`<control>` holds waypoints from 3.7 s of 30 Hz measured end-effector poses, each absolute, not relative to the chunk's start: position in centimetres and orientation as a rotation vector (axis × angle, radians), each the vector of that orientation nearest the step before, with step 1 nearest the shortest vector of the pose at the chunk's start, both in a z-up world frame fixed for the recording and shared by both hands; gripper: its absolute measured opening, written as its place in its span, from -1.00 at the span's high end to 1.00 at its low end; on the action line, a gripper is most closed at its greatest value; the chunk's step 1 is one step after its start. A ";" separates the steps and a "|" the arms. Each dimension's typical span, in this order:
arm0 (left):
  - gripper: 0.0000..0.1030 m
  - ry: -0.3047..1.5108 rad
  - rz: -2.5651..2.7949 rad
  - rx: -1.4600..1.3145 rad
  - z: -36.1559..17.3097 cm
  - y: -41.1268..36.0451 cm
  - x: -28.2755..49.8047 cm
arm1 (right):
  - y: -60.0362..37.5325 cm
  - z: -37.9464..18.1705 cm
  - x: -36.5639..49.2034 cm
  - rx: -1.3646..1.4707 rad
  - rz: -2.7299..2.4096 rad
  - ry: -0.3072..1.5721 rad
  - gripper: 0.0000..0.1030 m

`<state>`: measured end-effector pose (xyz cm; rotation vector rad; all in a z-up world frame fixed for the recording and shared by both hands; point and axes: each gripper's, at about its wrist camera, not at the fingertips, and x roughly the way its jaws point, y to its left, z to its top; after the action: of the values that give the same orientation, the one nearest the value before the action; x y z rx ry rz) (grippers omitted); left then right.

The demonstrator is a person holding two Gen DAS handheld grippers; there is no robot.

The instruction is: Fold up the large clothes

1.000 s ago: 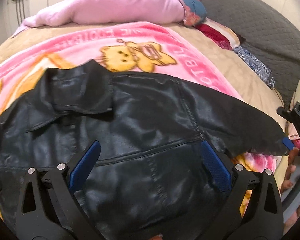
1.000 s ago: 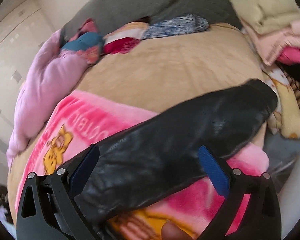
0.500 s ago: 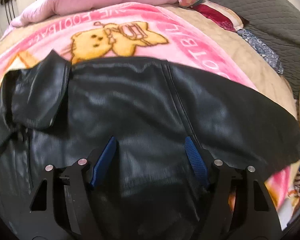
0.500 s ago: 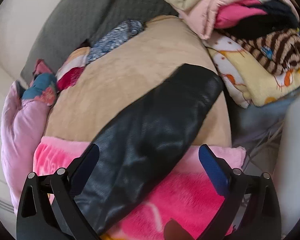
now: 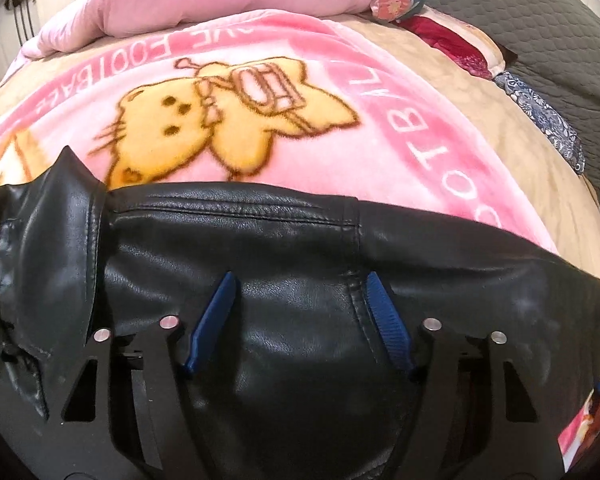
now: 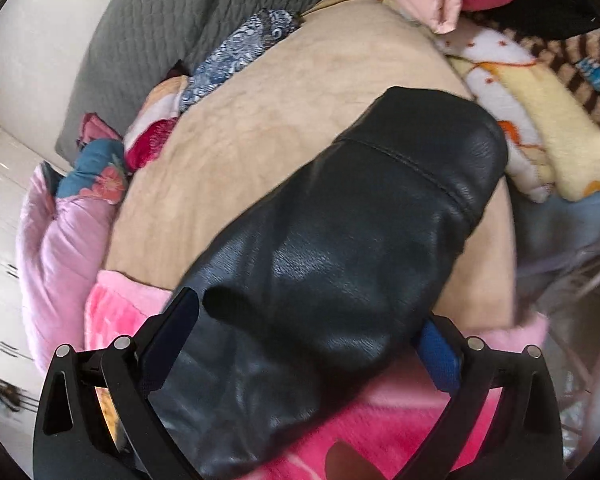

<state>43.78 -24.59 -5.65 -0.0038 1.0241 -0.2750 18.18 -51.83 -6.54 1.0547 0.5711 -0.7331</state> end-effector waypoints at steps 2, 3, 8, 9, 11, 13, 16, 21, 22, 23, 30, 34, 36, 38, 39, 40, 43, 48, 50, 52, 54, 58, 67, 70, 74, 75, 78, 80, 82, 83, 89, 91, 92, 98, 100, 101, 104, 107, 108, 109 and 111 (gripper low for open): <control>0.11 1.037 -0.311 -0.031 -5.6 -24.4 43.1 | -52.3 -6.9 18.7 1.063 -0.705 0.526 -0.79; 0.13 1.045 -0.340 -0.032 -5.5 -24.5 42.5 | -52.5 -7.1 18.9 1.065 -0.702 0.520 -0.45; 0.14 1.072 -0.464 -0.017 -5.1 -25.2 38.5 | -52.3 -5.8 19.1 1.040 -0.641 0.444 0.48; 0.15 1.076 -0.480 -0.016 -5.1 -25.2 37.8 | -52.0 -5.0 19.1 1.008 -0.627 0.423 0.54; 0.15 1.080 -0.505 -0.023 -5.1 -25.4 36.9 | -51.1 -3.0 18.9 0.944 -0.587 0.358 0.59; 0.15 1.067 -0.513 -0.008 -5.6 -25.7 36.6 | -49.6 -0.9 18.5 0.890 -0.519 0.292 0.64; 0.14 1.081 -0.528 -0.028 -6.2 -25.5 37.3 | -46.8 2.1 18.4 0.798 -0.384 0.201 0.70; 0.09 1.071 -0.549 -0.155 -3.4 -21.7 37.6 | -41.8 6.4 19.2 0.639 -0.188 0.132 0.76; 0.04 1.052 -0.544 -0.174 -2.5 -20.5 37.5 | -40.7 7.2 19.3 0.612 -0.143 0.124 0.78; -0.05 1.034 -0.542 -0.199 -1.6 -19.2 37.4 | -39.7 7.8 19.4 0.594 -0.113 0.121 0.80; -0.33 0.914 -0.447 -0.290 5.8 -8.6 35.0 | -32.5 11.9 20.8 0.486 0.106 0.110 0.81; -0.45 0.842 -0.430 -0.357 9.9 -2.7 32.7 | -28.0 13.5 21.5 0.399 0.203 0.105 0.81; -0.49 0.778 -0.397 -0.376 12.0 0.8 30.8 | -25.6 13.9 22.0 0.359 0.245 0.116 0.81; -0.56 0.741 -0.380 -0.408 13.4 3.7 29.4 | -22.7 13.7 22.3 0.320 0.291 0.137 0.81; -0.60 0.716 -0.376 -0.430 13.9 5.3 28.3 | -21.4 13.6 22.4 0.298 0.308 0.148 0.81; -0.61 0.695 -0.370 -0.445 14.3 6.7 27.2 | -19.6 13.4 22.5 0.263 0.335 0.163 0.81; -0.70 0.662 -0.363 -0.484 14.2 9.8 24.4 | -16.0 12.4 22.9 0.191 0.389 0.200 0.81; -0.75 0.651 -0.371 -0.620 11.6 14.0 21.3 | -9.8 9.9 23.2 0.066 0.463 0.270 0.81; -0.75 0.626 -0.352 -0.710 10.4 16.1 19.9 | -6.6 8.5 22.8 0.017 0.499 0.308 0.81; -0.75 0.603 -0.318 -0.762 9.7 17.5 19.0 | -5.2 7.4 23.0 -0.028 0.521 0.334 0.81; -0.76 0.587 -0.285 -0.784 9.3 18.5 18.1 | -3.5 5.4 23.3 -0.087 0.546 0.372 0.81; -0.78 0.620 -0.271 -0.783 8.0 18.6 18.2 | -0.6 2.3 22.9 -0.163 0.569 0.455 0.80; -0.79 0.776 -0.275 -0.867 0.8 17.3 20.9 | 3.4 -2.2 22.5 -0.335 0.518 0.557 0.57; -0.81 0.840 -0.256 -0.888 -1.5 16.9 22.1 | 2.7 -2.9 23.9 -0.326 0.490 0.635 -0.40; -0.81 0.951 -0.196 -0.886 -4.7 15.7 23.1 | 1.5 -3.7 24.8 -0.272 0.546 0.796 -0.73; -0.80 0.956 -0.179 -0.873 -5.0 15.6 23.2 | 1.1 -3.7 24.8 -0.260 0.564 0.830 -0.80; -0.15 0.959 -0.140 -0.786 -4.5 14.6 23.2 | -0.7 -3.2 24.5 -0.196 0.650 0.908 -0.89; 0.30 0.958 -0.132 -0.711 -3.9 13.7 23.4 | -2.6 -2.5 24.2 -0.147 0.697 0.921 -0.92; 0.74 0.951 -0.194 -0.699 -3.1 12.9 23.6 | -5.0 -1.5 24.2 -0.080 0.710 0.913 -0.92; 0.85 0.945 -0.202 -0.686 -2.6 12.6 23.8 | -6.4 -1.0 24.5 -0.034 0.704 0.906 -0.92; 0.91 0.834 -0.201 -0.583 2.2 11.8 24.5 | -16.2 0.0 28.1 0.275 0.484 0.842 -0.91; 0.91 0.809 -0.171 -0.506 2.9 11.2 24.8 | -17.7 -0.7 29.0 0.285 0.399 0.860 -0.62; 0.91 0.808 -0.146 -0.452 2.7 10.8 25.0 | -18.3 -1.4 29.4 0.283 0.358 0.887 -0.49; 0.58 0.922 -0.039 -0.468 -2.1 12.6 25.3 | -19.5 -4.2 29.9 0.241 0.219 1.002 0.00; 0.33 0.899 -0.020 -0.458 -1.5 12.9 24.3 | -19.3 -4.0 29.5 0.218 0.200 1.005 -0.01; 0.30 0.872 0.001 -0.425 -0.6 12.7 23.5 | -19.3 -3.8 29.2 0.208 0.196 1.001 -0.02; 0.30 0.789 0.034 -0.340 2.0 12.0 22.2 | -18.6 -2.8 28.6 0.193 0.226 0.953 -0.04; 0.30 0.775 -0.005 -0.297 3.4 10.7 22.3 | -17.4 -1.9 28.2 0.196 0.311 0.929 -0.04; 0.30 0.793 -0.025 -0.287 3.2 10.0 22.6 | -17.0 -1.8 28.0 0.192 0.334 0.929 -0.04; 0.30 0.814 -0.034 -0.268 2.8 9.4 22.9 | -16.5 -1.7 27.8 0.183 0.357 0.929 -0.04; 0.22 0.860 -0.045 -0.239 1.5 8.2 23.6 | -15.7 -1.9 27.5 0.151 0.366 0.936 -0.04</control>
<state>23.63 8.17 1.52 -0.2393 0.8595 -0.0454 27.45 -15.70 -1.88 0.1514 0.9363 0.3661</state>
